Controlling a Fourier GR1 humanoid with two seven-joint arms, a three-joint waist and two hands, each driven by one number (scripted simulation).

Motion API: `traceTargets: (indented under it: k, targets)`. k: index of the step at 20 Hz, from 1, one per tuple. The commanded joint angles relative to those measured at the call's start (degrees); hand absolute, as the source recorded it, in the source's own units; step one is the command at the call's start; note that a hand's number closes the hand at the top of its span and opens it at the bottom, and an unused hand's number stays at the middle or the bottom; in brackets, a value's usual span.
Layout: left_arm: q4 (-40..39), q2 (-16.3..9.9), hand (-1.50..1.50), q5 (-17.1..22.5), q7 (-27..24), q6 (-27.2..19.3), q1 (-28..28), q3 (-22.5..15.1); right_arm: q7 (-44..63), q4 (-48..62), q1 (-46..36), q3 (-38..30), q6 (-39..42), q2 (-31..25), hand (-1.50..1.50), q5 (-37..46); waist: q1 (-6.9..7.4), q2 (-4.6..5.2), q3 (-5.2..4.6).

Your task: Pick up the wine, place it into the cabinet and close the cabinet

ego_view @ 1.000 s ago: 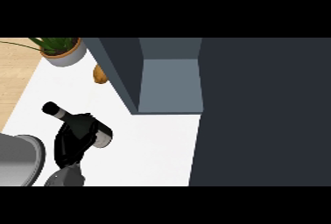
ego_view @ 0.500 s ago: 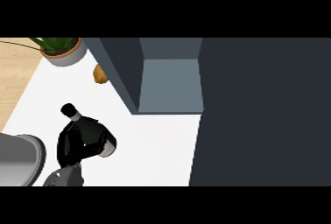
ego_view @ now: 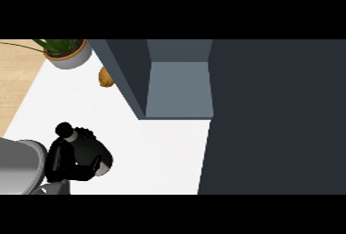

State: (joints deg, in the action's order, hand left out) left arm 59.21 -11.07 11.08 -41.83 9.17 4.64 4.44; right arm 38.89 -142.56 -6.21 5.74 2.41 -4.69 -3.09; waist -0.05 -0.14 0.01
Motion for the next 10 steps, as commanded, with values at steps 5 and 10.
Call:
traceTargets:
  k: [5, 10]
  targets:
    - [18.1, 0.9, 1.50, 4.3, 9.9, 2.3, -4.2, -2.2, -2.3, -3.8, 4.7, -3.2, 3.1, -0.7, -1.50, -6.4, 0.13, -0.02, 0.05]
    - [31.2, 0.6, 1.50, 9.0, 24.8, 1.2, -4.8, -3.9, -1.6, -4.0, 4.7, -3.1, 2.8, -0.2, -1.50, -5.2, 0.05, -0.07, 0.08]
